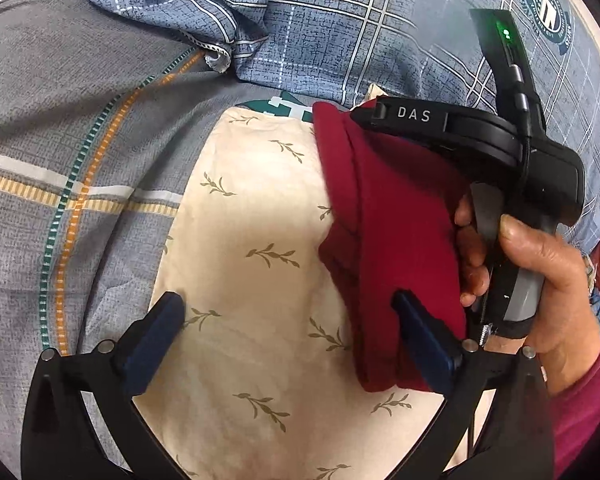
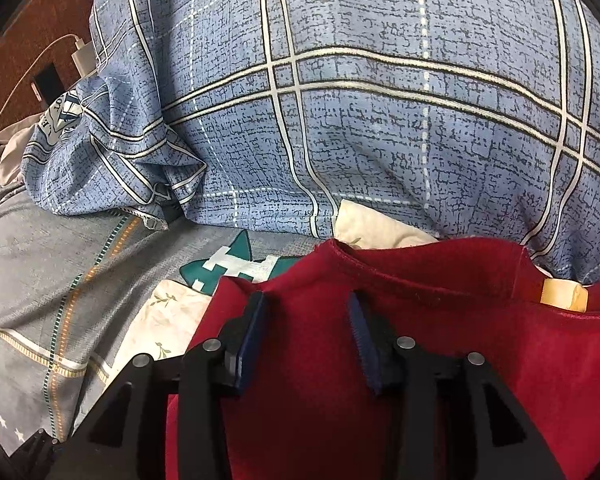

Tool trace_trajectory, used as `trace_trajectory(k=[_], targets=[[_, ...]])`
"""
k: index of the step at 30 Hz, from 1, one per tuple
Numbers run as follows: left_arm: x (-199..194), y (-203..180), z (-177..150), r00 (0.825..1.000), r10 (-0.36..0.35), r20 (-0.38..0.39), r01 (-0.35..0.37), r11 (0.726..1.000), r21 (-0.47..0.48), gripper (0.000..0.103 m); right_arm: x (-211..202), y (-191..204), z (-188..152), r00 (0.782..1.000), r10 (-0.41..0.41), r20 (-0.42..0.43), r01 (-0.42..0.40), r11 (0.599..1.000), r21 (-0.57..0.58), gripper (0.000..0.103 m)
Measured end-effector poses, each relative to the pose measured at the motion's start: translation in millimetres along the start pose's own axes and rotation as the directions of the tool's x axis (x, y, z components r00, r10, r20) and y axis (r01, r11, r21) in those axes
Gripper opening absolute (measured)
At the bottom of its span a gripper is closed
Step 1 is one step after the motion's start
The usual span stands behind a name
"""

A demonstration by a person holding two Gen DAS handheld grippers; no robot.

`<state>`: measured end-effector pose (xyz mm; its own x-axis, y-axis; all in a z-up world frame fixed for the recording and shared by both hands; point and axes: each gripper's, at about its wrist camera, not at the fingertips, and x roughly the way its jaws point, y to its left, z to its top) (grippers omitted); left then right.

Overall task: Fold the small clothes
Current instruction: 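Grasp the side of the folded shirt with the right tool and lift it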

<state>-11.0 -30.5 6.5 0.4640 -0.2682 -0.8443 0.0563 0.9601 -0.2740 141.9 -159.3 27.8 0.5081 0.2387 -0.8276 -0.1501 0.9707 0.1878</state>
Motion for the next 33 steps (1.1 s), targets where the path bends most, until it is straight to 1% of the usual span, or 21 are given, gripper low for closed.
trace_trajectory(k=[4, 7, 8, 9, 10, 11, 12, 13, 14, 17, 18, 21, 23, 26, 28, 31, 33], targets=[[0.3, 1.2, -0.8, 1.000, -0.007, 0.003, 0.007, 1.000, -0.002, 0.103, -1.3, 1.7, -1.4, 1.000, 0.000, -0.002, 0.000, 1.000, 0.000, 0.047], [0.0, 1.8, -1.5, 1.000, -0.012, 0.003, 0.012, 1.000, -0.002, 0.103, -2.3, -0.6, -1.3, 1.000, 0.022, -0.001, -0.022, 1.000, 0.013, 0.050], [-1.5, 2.9, -2.3, 1.000, -0.016, 0.001, 0.016, 1.000, -0.004, 0.103, -2.8, -1.9, -1.4, 0.999, 0.037, 0.001, -0.037, 0.999, 0.020, 0.057], [-1.1, 3.8, -1.8, 1.000, -0.021, -0.003, 0.021, 1.000, -0.007, 0.103, -3.1, -3.0, -1.3, 0.998, 0.059, 0.003, -0.059, 0.998, 0.024, 0.067], [-0.7, 4.8, -0.9, 1.000, -0.027, -0.008, 0.027, 1.000, -0.007, 0.103, -2.7, -2.3, -1.5, 0.991, 0.133, -0.005, -0.133, 0.991, 0.015, 0.088], [-0.6, 5.5, -0.2, 0.999, -0.031, -0.012, 0.031, 0.999, -0.006, 0.103, 0.1, -1.1, 1.6, 0.982, 0.186, -0.017, -0.186, 0.982, -0.010, 0.101], [-0.6, 6.1, 0.3, 0.999, -0.036, -0.015, 0.036, 0.999, -0.005, 0.103, 0.6, 3.8, 2.0, 0.977, 0.208, -0.035, -0.210, 0.977, -0.041, 0.102], [-0.6, 6.5, 0.4, 0.999, -0.039, -0.015, 0.039, 0.999, -0.003, 0.103, 1.6, 9.4, 1.8, 0.980, 0.193, -0.050, -0.196, 0.978, -0.072, 0.102], [-0.7, 6.5, 0.2, 0.999, -0.039, -0.014, 0.039, 0.999, 0.000, 0.103, 3.2, 16.2, 0.9, 0.986, 0.152, -0.062, -0.158, 0.982, -0.103, 0.102], [0.3, 6.7, 1.6, 0.999, -0.040, -0.014, 0.040, 0.999, 0.003, 0.103, 6.7, 29.8, -0.9, 0.996, 0.054, -0.076, -0.067, 0.982, -0.178, 0.102], [0.6, 6.9, 2.2, 0.999, -0.040, -0.016, 0.040, 0.999, 0.002, 0.103, 6.5, 31.5, -1.5, 0.996, 0.039, -0.075, -0.052, 0.981, -0.185, 0.102], [1.8, 7.9, 5.4, 0.999, -0.044, -0.029, 0.044, 0.999, -0.004, 0.103, 0.1, 28.9, -1.9, 0.999, 0.021, -0.043, -0.028, 0.985, -0.169, 0.100], [2.4, 10.1, 7.1, 0.998, -0.056, -0.034, 0.056, 0.998, -0.006, 0.103, -9.2, 23.1, -0.9, 1.000, -0.006, -0.021, 0.003, 0.992, -0.124, 0.100], [2.2, 11.2, 7.1, 0.997, -0.064, -0.031, 0.064, 0.998, -0.007, 0.103, -30.0, 16.0, -0.3, 1.000, -0.019, -0.011, 0.019, 0.999, -0.036, 0.100], [1.2, 12.1, 6.6, 0.998, -0.062, -0.027, 0.062, 0.998, -0.005, 0.103, -47.5, 18.6, -1.3, 0.999, -0.036, 0.014, 0.036, 0.999, -0.031, 0.100], [-1.3, 13.8, 3.5, 0.997, -0.070, -0.014, 0.070, 0.998, 0.002, 0.103, -66.4, 29.2, -3.0, 0.993, -0.114, 0.021, 0.116, 0.990, -0.080, 0.100], [-4.2, 16.0, -0.4, 0.997, -0.083, -0.006, 0.083, 0.996, 0.012, 0.103, -69.2, 33.6, -6.2, 0.981, -0.194, 0.001, 0.193, 0.976, -0.098, 0.100]])
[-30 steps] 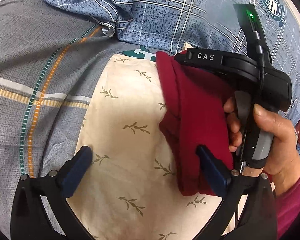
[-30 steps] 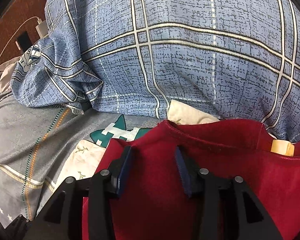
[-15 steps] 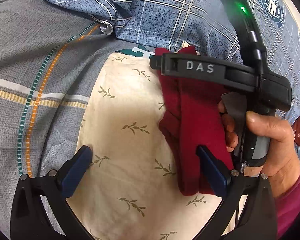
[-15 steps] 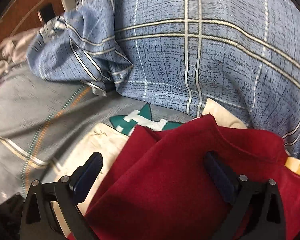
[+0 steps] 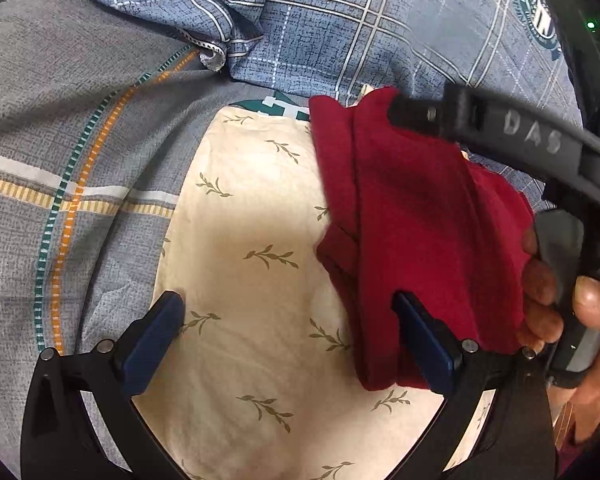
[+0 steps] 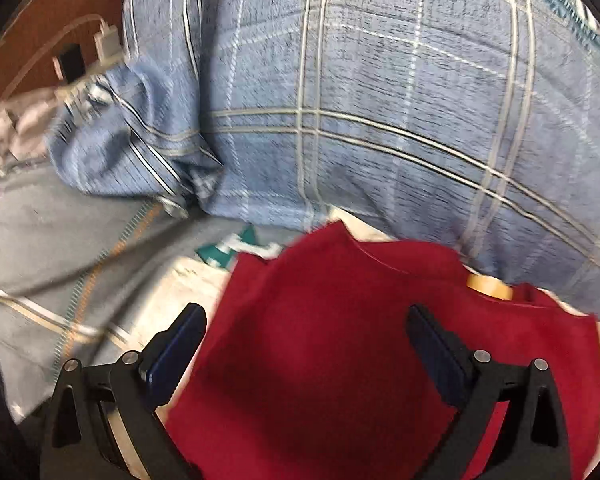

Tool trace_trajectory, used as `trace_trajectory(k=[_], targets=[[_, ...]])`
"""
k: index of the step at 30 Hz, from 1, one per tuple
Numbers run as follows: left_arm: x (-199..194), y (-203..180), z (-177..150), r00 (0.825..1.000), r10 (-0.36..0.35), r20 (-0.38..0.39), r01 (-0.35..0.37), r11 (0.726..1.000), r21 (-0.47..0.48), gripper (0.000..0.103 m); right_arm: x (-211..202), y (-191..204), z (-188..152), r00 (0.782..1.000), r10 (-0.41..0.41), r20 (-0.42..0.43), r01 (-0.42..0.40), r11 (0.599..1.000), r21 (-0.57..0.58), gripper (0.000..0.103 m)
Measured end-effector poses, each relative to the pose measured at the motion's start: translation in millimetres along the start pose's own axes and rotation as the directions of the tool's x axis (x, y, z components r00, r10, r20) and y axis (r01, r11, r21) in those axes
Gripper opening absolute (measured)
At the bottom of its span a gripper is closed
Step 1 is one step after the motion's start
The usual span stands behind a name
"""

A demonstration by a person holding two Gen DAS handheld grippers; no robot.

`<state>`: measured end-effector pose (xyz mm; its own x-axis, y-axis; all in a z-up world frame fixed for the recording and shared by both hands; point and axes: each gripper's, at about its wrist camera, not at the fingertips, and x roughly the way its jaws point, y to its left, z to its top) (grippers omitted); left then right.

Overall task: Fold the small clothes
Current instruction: 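Grasp the side of the folded shirt with the right tool and lift it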

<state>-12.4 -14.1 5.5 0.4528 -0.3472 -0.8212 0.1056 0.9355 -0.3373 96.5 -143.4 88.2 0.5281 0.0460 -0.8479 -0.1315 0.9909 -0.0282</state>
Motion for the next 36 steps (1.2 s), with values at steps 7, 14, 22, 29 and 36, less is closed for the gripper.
trace_trajectory(k=[7, 14, 22, 29, 36], targets=[[-9.1, 2.4, -5.7, 1.000, -0.031, 0.001, 0.031, 0.999, 0.019, 0.103, 26.6, -4.3, -21.5, 0.984, -0.133, -0.120, 0.143, 0.987, 0.078, 0.102], [-19.5, 5.7, -13.1, 0.997, -0.081, -0.006, 0.081, 0.995, 0.063, 0.103, 33.2, -8.3, -33.1, 0.991, -0.111, -0.073, 0.121, 0.982, 0.145, 0.103], [-25.4, 10.3, -7.7, 0.995, -0.088, -0.041, 0.085, 0.995, -0.060, 0.103, 6.2, -5.9, 3.2, 0.995, -0.050, -0.088, 0.063, 0.986, 0.152, 0.097], [-29.7, 4.7, -11.7, 0.997, -0.070, -0.030, 0.069, 0.997, -0.034, 0.103, 56.6, 36.9, 16.5, 0.971, -0.151, -0.186, 0.151, 0.988, -0.012, 0.098], [-26.5, -1.1, -9.5, 0.998, -0.058, -0.026, 0.057, 0.998, -0.037, 0.103, 53.4, 29.0, 8.9, 0.979, -0.168, -0.114, 0.170, 0.985, 0.008, 0.066]])
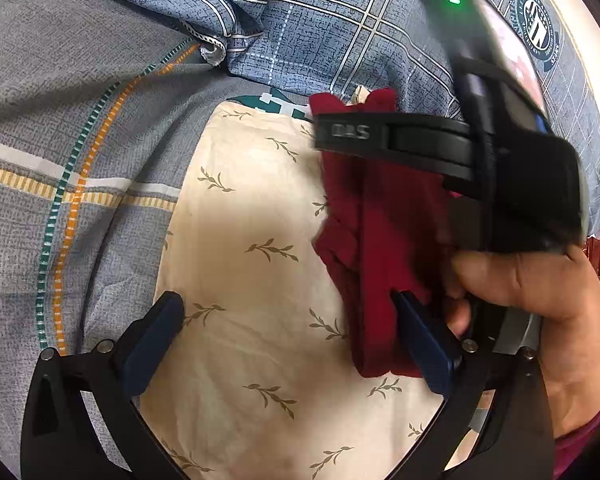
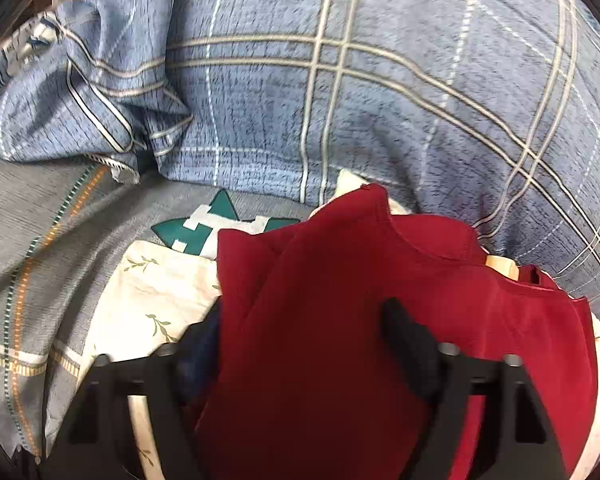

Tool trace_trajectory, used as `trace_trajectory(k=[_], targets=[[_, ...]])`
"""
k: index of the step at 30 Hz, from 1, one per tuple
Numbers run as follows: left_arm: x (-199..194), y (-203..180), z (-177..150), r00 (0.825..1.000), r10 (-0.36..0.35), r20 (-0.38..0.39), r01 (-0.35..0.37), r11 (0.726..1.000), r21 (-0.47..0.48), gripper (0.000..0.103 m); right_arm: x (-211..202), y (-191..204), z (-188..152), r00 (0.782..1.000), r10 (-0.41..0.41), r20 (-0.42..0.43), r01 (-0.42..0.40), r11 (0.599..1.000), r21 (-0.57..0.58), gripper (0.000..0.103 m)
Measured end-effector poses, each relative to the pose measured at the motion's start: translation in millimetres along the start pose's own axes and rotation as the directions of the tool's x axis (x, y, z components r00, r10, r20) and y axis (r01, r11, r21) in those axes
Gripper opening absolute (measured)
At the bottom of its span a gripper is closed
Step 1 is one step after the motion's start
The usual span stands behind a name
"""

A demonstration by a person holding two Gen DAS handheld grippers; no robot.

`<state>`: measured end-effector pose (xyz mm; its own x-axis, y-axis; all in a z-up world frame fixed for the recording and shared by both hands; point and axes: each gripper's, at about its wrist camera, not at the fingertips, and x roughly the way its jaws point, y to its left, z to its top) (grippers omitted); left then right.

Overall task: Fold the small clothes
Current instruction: 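Grasp the side of the folded shirt with the right tool and lift it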

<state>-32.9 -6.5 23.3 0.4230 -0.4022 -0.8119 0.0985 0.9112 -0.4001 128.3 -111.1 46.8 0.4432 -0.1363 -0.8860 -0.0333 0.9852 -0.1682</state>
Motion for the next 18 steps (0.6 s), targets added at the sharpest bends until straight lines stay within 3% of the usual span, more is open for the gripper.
trace_trajectory(k=[3, 5, 7, 10, 15, 18], targets=[[2.6, -3.2, 3.3, 1.000, 0.002, 0.000, -0.002, 1.000, -0.008, 0.103, -9.1, -13.5, -1.1, 0.999, 0.048, 0.015, -0.048, 0.999, 0.020, 0.043], [-0.2, -0.2, 6.7, 0.999, -0.047, -0.006, 0.047, 0.999, -0.021, 0.103, -20.6, -25.4, -0.5, 0.992, 0.124, 0.022, -0.125, 0.992, 0.035, 0.014], [-6.9, 2.8, 9.1, 0.993, -0.118, 0.004, 0.118, 0.992, -0.042, 0.103, -31.5, -36.7, 0.0, 0.981, 0.190, 0.028, -0.192, 0.980, 0.061, 0.014], [-16.1, -2.4, 10.8, 0.974, -0.224, 0.020, 0.224, 0.974, -0.013, 0.103, -41.1, -45.0, -1.0, 0.981, 0.192, 0.041, -0.194, 0.979, 0.058, 0.013], [-9.9, -24.6, 9.8, 0.970, -0.242, 0.007, 0.241, 0.968, 0.076, 0.103, -58.9, -64.7, -3.4, 0.964, 0.261, 0.046, -0.265, 0.959, 0.100, 0.013], [-5.5, -33.0, 11.8, 0.968, -0.247, 0.041, 0.242, 0.964, 0.108, 0.103, -63.6, -68.9, 0.4, 0.957, 0.285, 0.047, -0.289, 0.952, 0.098, 0.013]])
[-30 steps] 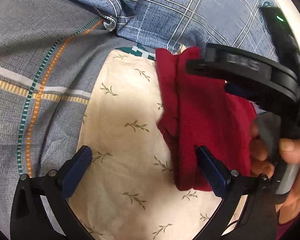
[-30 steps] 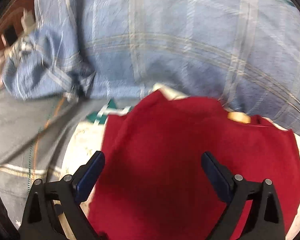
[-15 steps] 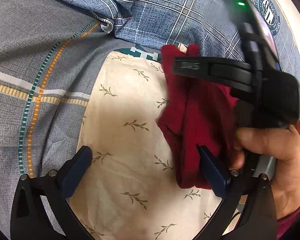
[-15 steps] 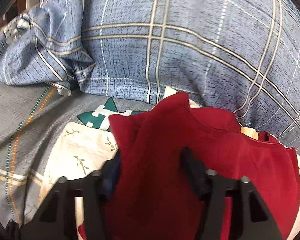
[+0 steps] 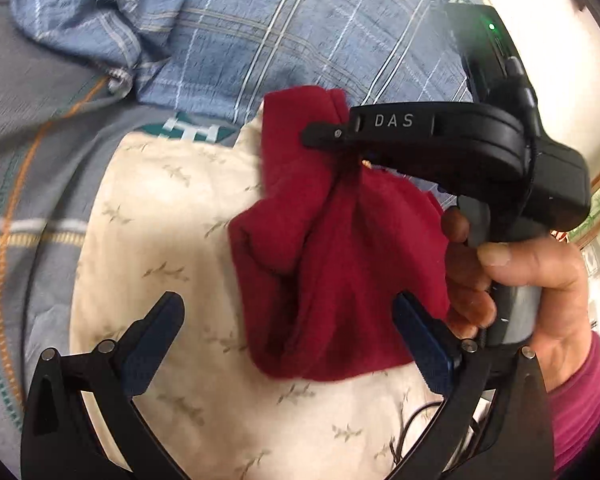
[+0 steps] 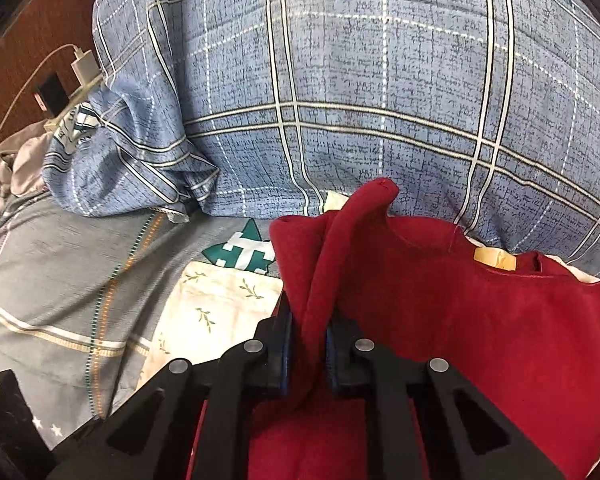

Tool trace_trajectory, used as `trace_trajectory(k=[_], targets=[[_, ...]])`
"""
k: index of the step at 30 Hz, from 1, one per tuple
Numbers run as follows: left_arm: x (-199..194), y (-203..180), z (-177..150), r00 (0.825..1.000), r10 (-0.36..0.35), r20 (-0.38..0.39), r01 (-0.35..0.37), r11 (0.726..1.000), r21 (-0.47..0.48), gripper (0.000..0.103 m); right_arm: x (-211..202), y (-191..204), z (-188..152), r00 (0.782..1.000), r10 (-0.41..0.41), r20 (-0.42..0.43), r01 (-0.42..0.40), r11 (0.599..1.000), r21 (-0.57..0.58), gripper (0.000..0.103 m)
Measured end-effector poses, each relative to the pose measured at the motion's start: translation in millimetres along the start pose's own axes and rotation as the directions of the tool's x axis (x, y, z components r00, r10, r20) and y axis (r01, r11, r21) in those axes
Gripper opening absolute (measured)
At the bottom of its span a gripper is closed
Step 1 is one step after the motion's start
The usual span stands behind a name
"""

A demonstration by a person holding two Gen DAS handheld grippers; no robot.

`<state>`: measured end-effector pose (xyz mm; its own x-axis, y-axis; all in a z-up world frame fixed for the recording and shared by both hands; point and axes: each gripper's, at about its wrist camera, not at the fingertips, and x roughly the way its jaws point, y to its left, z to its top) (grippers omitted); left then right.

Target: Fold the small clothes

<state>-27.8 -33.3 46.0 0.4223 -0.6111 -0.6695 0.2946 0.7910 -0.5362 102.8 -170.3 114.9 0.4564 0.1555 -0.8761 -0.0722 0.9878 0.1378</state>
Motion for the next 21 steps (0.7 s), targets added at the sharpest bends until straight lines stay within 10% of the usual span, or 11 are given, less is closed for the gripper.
trace_trajectory(k=[2, 6, 9, 13, 18, 21], targets=[[7.9, 1.3, 1.9, 1.000, -0.002, -0.009, 0.002, 1.000, -0.003, 0.099, -2.9, -2.8, 2.7, 1.000, 0.010, -0.005, -0.010, 1.000, -0.003, 0.013], [25.1, 7.2, 1.1, 0.998, -0.008, -0.068, 0.008, 1.000, 0.004, 0.035, -11.5, -7.5, 7.1, 0.999, 0.025, -0.038, -0.026, 0.999, -0.021, 0.018], [24.5, 0.8, 0.2, 0.999, -0.003, -0.053, 0.004, 0.999, 0.036, 0.027, 15.0, -5.3, 11.9, 0.996, 0.041, -0.074, -0.041, 0.999, 0.004, 0.030], [26.5, 1.8, 2.0, 0.998, -0.008, -0.057, 0.009, 0.999, 0.031, 0.025, 29.7, 1.9, 19.5, 0.995, 0.035, -0.089, -0.034, 0.999, 0.019, 0.074], [28.1, 2.1, 1.7, 0.998, -0.001, -0.056, 0.004, 0.999, 0.043, 0.025, 60.7, 19.2, 15.5, 0.987, -0.003, -0.161, -0.005, 0.999, -0.047, 0.073], [27.7, 2.7, 1.2, 0.999, -0.001, -0.052, 0.003, 0.999, 0.036, 0.028, 65.2, 23.1, 7.7, 0.986, -0.094, -0.134, 0.080, 0.991, -0.112, 0.033]])
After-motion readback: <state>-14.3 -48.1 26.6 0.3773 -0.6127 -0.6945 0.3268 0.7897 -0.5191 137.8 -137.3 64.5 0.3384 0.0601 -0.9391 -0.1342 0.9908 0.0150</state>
